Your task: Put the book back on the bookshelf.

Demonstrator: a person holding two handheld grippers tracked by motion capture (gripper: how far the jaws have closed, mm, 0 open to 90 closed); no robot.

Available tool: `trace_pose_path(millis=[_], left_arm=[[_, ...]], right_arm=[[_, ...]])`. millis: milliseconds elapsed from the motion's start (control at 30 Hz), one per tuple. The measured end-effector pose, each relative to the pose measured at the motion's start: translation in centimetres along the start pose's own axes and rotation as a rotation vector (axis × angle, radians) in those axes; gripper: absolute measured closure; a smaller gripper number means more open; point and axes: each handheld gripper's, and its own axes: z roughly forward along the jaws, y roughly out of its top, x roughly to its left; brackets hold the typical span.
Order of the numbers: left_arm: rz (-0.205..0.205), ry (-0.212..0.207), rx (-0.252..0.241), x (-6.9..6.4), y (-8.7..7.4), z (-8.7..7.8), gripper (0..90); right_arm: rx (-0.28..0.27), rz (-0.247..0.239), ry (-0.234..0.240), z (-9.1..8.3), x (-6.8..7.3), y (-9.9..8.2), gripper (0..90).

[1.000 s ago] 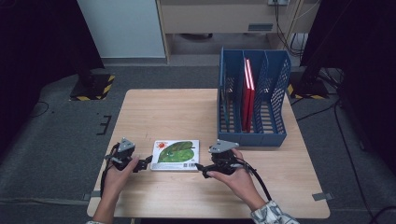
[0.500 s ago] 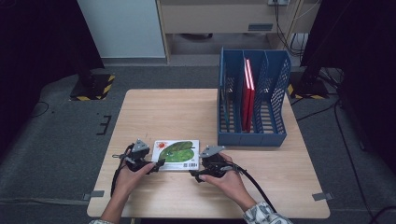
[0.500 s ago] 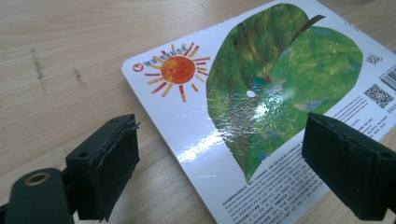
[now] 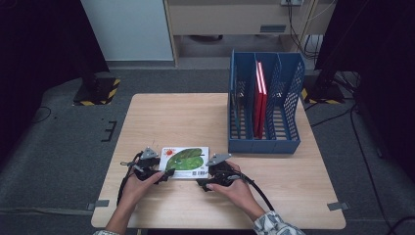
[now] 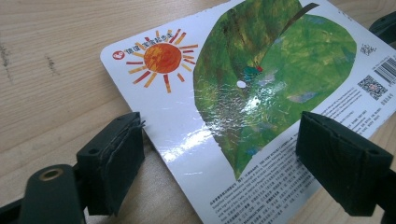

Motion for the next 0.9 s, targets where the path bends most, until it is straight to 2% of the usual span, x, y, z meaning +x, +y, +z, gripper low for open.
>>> trace_pose_path(millis=[67,300,433,567,733,900], left_arm=[[-0.001,0.001,0.000,0.0,0.0,0.0,14.6],[0.016,-0.014,0.009,-0.8,0.1,0.2,15.7],[0.023,-0.027,0.013,-1.5,0.0,0.1,17.6],[0.036,-0.038,0.024,-2.6,-0.2,0.1,17.7],[0.049,-0.055,0.019,-3.6,-0.4,0.1,17.8],[0.053,-0.059,0.022,-3.7,-0.4,0.2,17.3]], right_arm=[[-0.001,-0.010,-0.004,0.0,0.0,0.0,21.3],[0.009,0.008,-0.008,-0.7,-0.3,-0.5,21.1],[0.016,0.008,-0.011,-1.5,-0.3,-1.1,23.5],[0.028,-0.015,-0.028,-2.2,-0.1,-1.6,25.1],[0.032,-0.008,-0.020,-3.2,-0.2,-2.4,27.7],[0.031,0.008,-0.007,-3.5,-0.6,-2.6,28.4]])
